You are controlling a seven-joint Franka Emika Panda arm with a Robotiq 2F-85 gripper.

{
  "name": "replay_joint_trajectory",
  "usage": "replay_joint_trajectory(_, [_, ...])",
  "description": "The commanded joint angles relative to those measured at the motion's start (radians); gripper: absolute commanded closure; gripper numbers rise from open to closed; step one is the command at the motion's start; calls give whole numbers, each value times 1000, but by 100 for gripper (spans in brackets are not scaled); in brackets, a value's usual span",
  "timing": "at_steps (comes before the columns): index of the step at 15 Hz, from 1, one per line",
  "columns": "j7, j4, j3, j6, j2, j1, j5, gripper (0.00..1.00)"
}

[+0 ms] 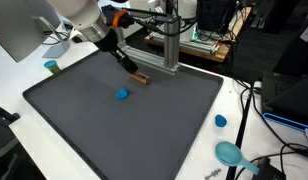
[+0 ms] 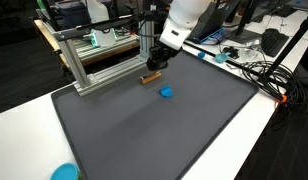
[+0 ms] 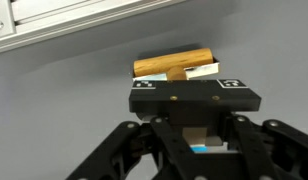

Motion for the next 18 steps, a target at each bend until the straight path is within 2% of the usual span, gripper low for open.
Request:
replay_joint_trajectory(1, [-11,-30,3,73,9,-11,30,78])
replay_joint_trajectory(4, [-27,-81,3,105,-58,-13,24,78])
replay_joint_trajectory(6, [-103,-145,3,191,-130,-12,-19,78])
replay_joint_trajectory(10, [-267,-219,5,234,-242,-14,-98,78])
replay_joint_trajectory(14, [-380,-201,23,203,-292,8,-201,78])
replay_joint_trajectory(18, [-537,-174,65,199,-310,16,-218,78])
